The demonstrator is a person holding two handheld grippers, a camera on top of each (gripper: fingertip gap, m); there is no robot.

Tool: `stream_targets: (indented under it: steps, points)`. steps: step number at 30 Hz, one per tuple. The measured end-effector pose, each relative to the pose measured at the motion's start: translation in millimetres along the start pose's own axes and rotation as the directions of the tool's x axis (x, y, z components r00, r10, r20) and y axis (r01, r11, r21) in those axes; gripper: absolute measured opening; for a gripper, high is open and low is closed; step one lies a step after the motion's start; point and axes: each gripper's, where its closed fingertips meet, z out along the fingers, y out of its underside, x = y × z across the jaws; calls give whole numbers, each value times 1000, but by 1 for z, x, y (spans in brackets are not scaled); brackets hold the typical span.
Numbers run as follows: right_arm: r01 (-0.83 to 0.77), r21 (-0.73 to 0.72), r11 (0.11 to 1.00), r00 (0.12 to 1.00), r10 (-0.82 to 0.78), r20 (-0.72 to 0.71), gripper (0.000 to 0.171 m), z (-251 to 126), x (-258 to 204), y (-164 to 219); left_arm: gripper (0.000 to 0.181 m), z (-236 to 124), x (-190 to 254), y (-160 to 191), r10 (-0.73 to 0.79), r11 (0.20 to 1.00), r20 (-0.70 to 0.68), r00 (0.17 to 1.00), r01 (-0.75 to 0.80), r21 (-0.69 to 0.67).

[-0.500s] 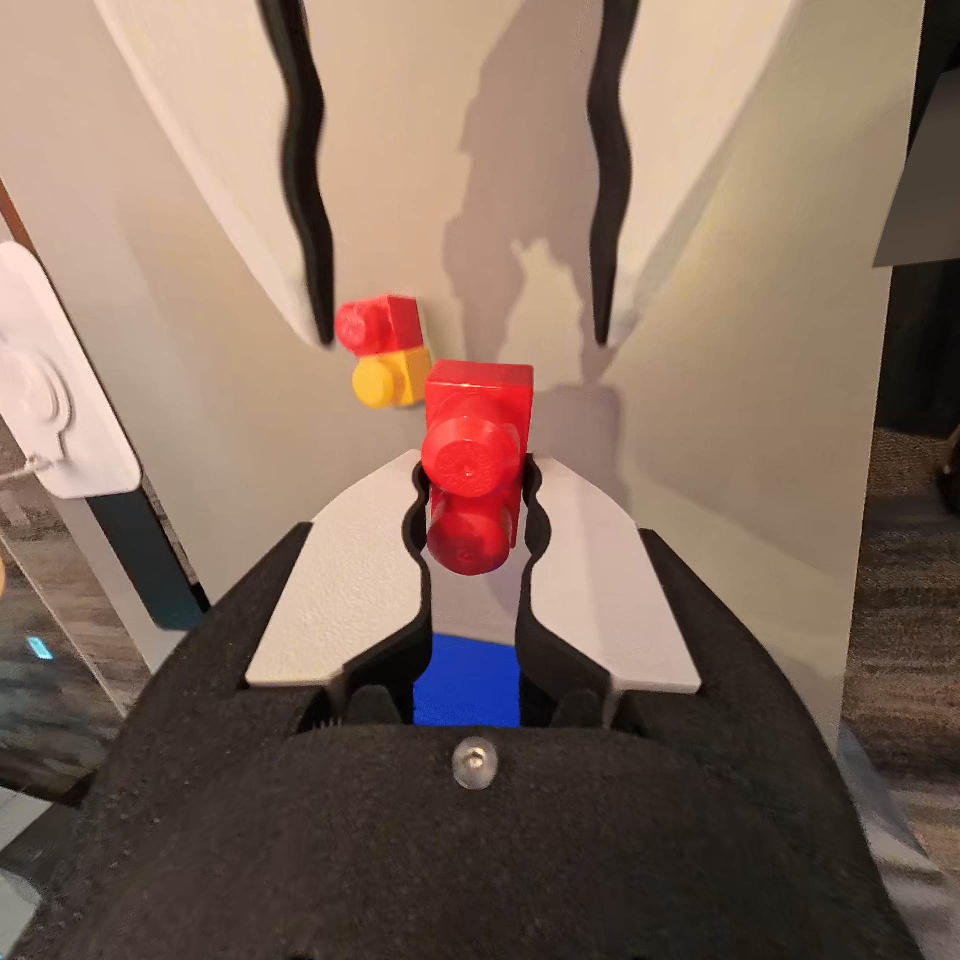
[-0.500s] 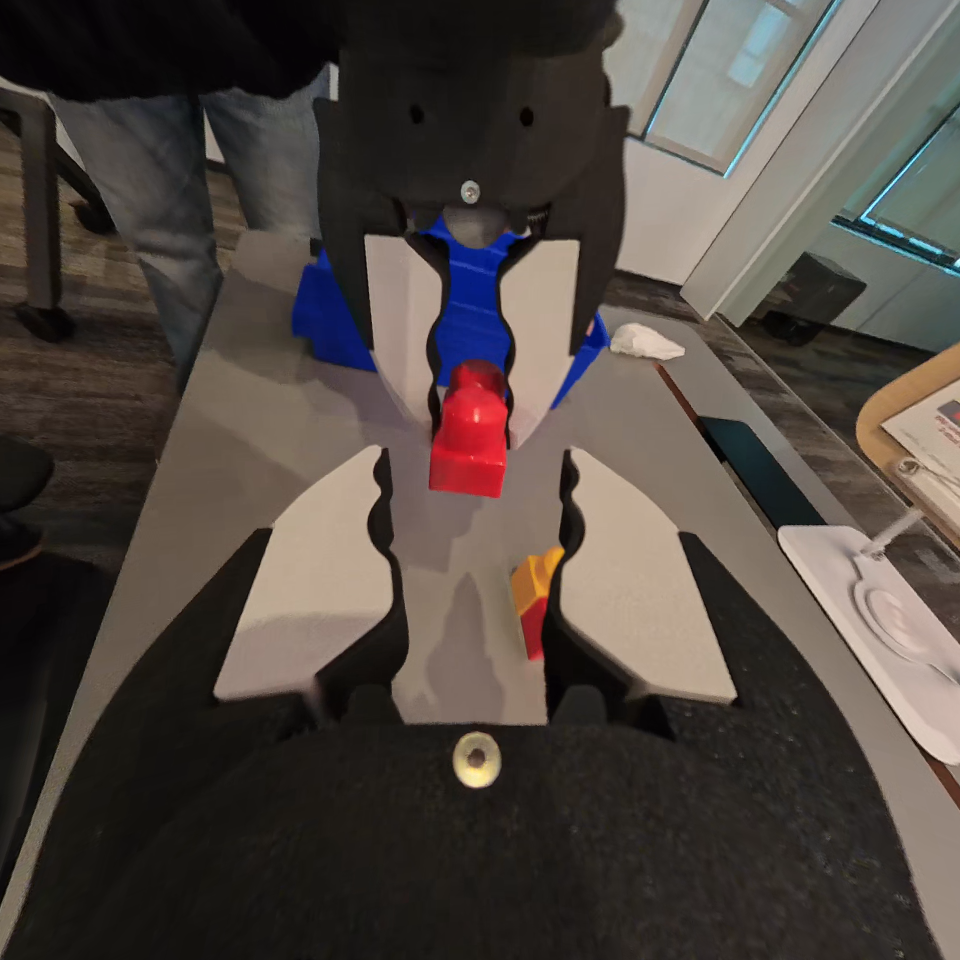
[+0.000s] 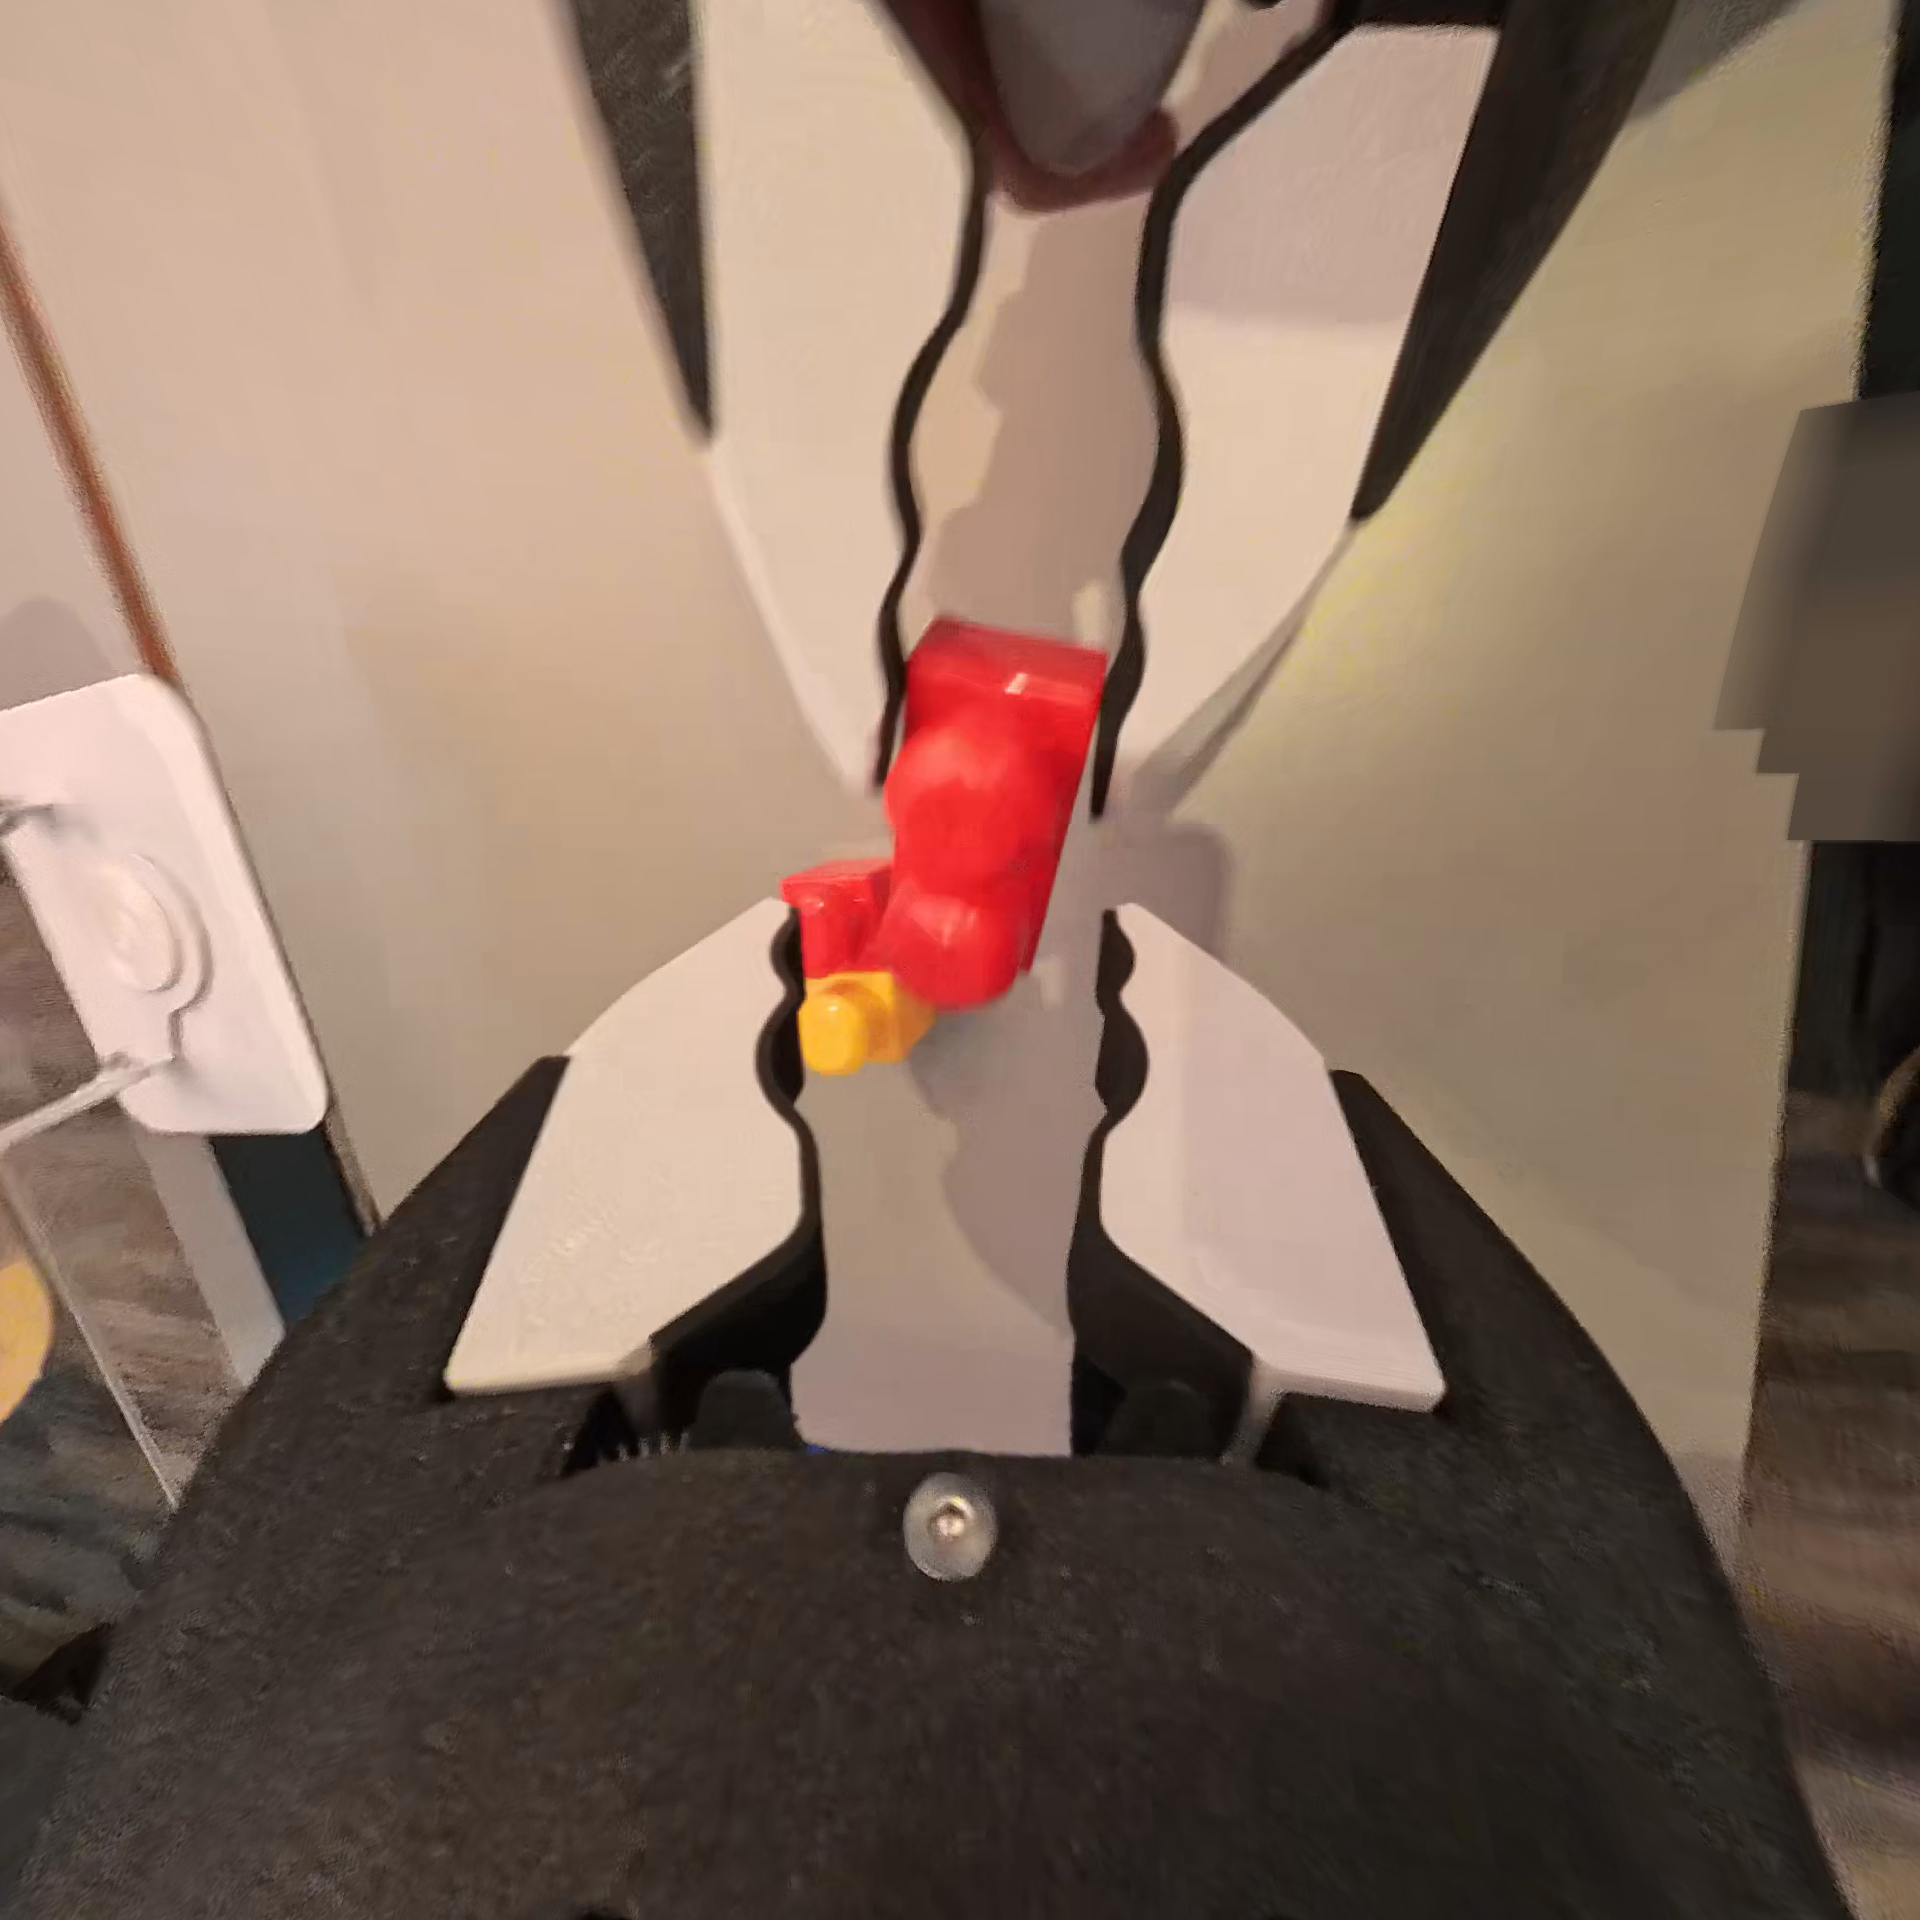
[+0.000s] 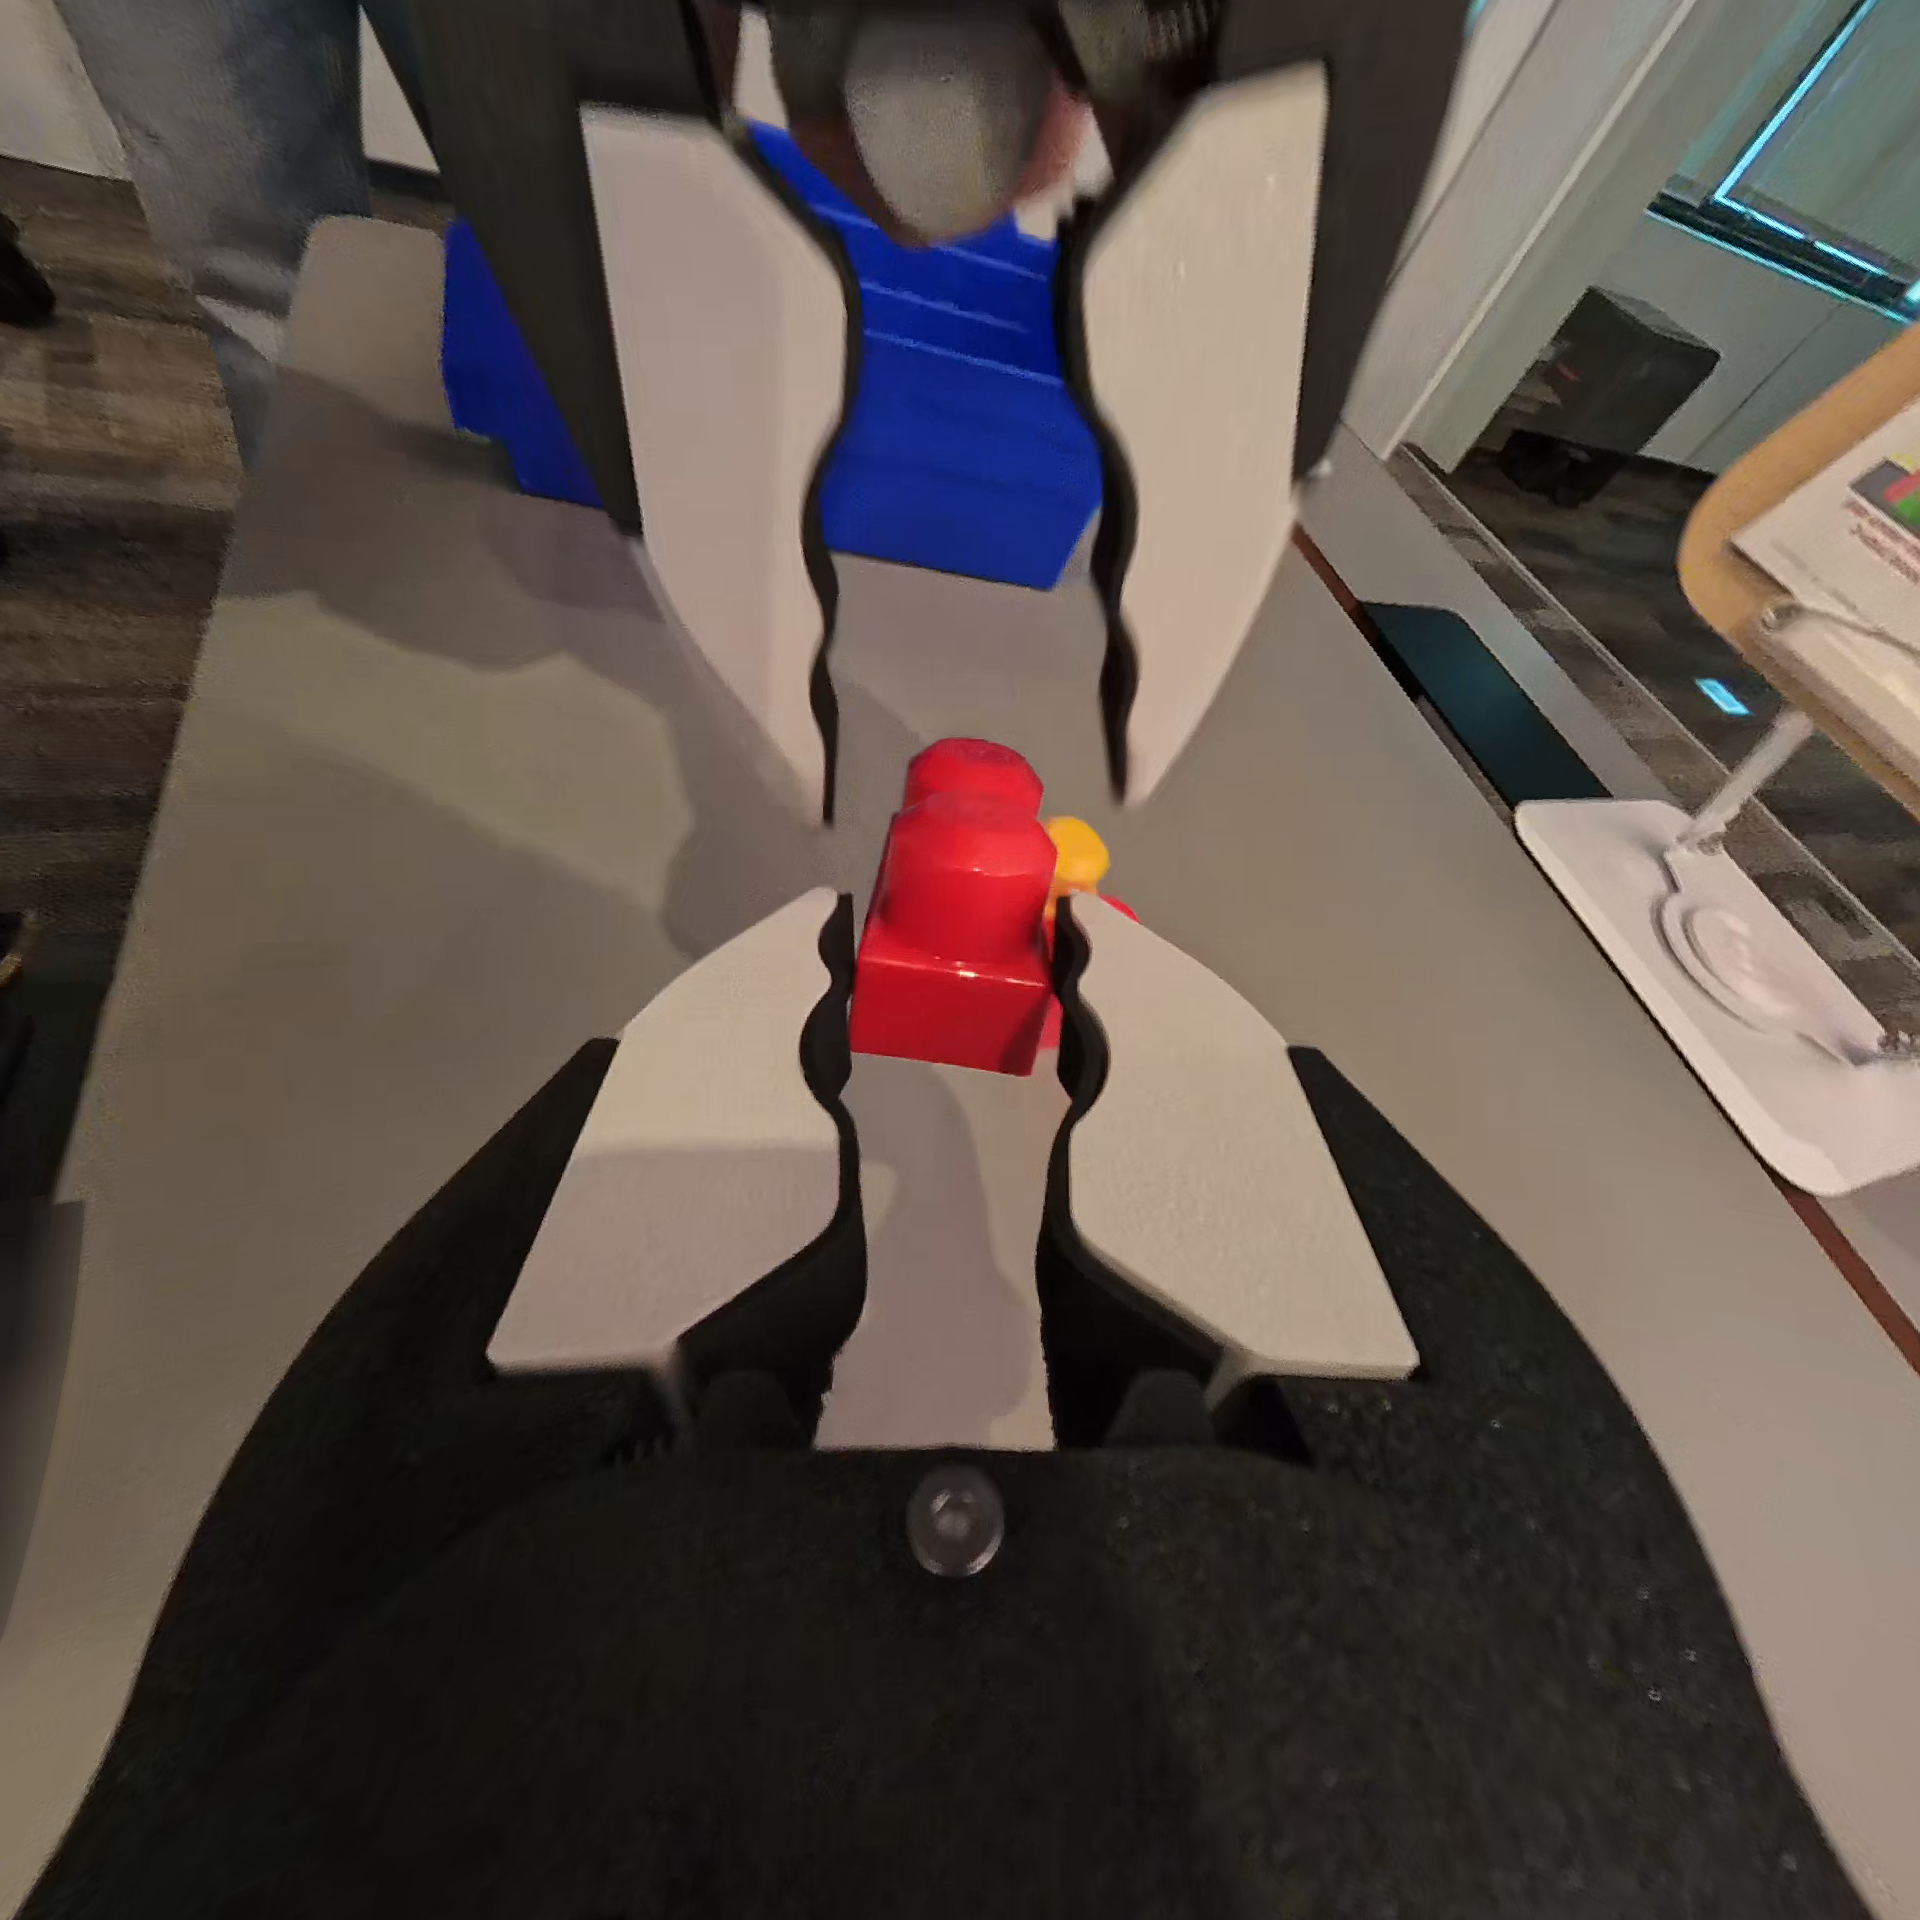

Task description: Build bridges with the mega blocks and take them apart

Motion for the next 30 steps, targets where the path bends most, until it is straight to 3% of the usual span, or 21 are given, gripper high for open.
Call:
stream_targets:
  steps: [2,4,7,9,11,16,20,22,25,30]
  points:
    - [-20,-33,999,999,18,-49,36,-9,16,23,69,-6,-12,6,-127,988,56,990,121,97]
    - [-97,-70,993,992,91,-93,36,-17,38,54,66,-12,-25,18,-325,922,100,940,292,254]
    - [-202,-146,968,964,170,-206,36,-23,75,101,63,-10,-37,46,-642,707,106,760,532,465]
    - [-239,-181,954,943,184,-276,36,-24,93,122,68,0,-28,57,-760,561,34,649,628,539]
    - [-277,-201,940,929,208,-305,36,-24,102,136,69,13,-20,69,-840,468,41,541,684,560]
    - [-331,-228,916,901,234,-366,36,-28,118,157,82,43,-9,94,-939,343,198,280,775,532]
    - [-355,-209,911,890,261,-373,36,-32,120,161,97,61,-10,83,-945,308,268,189,793,526]
    - [-363,-189,913,886,275,-372,40,-34,120,160,96,73,-10,80,-943,298,287,167,807,509]
    - [-360,-133,923,876,286,-389,49,-41,122,153,98,92,-10,77,-963,213,251,96,842,495]
    - [-362,-34,931,866,323,-383,48,-51,120,141,96,101,-18,81,-963,132,268,-20,833,538]
